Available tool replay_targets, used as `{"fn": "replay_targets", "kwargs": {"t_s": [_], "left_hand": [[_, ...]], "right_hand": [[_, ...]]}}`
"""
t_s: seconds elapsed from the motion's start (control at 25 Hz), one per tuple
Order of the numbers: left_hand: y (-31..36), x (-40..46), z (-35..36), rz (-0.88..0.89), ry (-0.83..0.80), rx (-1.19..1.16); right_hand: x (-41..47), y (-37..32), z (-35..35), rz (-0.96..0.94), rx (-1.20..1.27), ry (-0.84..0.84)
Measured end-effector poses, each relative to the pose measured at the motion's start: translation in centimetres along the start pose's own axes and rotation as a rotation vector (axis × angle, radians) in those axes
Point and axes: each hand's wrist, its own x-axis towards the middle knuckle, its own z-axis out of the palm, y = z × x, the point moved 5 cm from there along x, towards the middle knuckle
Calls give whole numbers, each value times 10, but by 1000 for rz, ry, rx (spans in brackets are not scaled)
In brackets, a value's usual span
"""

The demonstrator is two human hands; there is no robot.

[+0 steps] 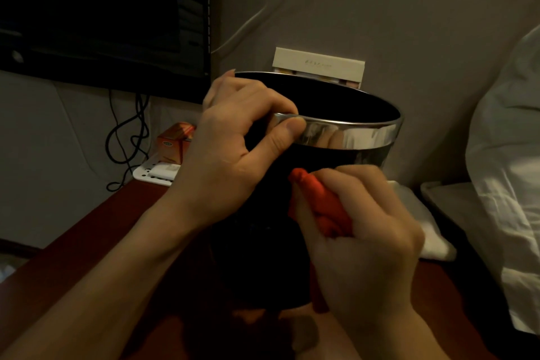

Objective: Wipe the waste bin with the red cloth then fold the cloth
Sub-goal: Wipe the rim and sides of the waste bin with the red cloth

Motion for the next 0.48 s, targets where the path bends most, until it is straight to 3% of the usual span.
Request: {"fn": "replay_targets", "kwargs": {"t_s": [0.24, 0.48], "left_hand": [[0, 0, 0, -4, 1, -1], [0, 1, 0, -5, 3, 13]], "right_hand": [[19, 10, -25, 6, -30, 82], [6, 2, -2, -24, 13, -60]]}}
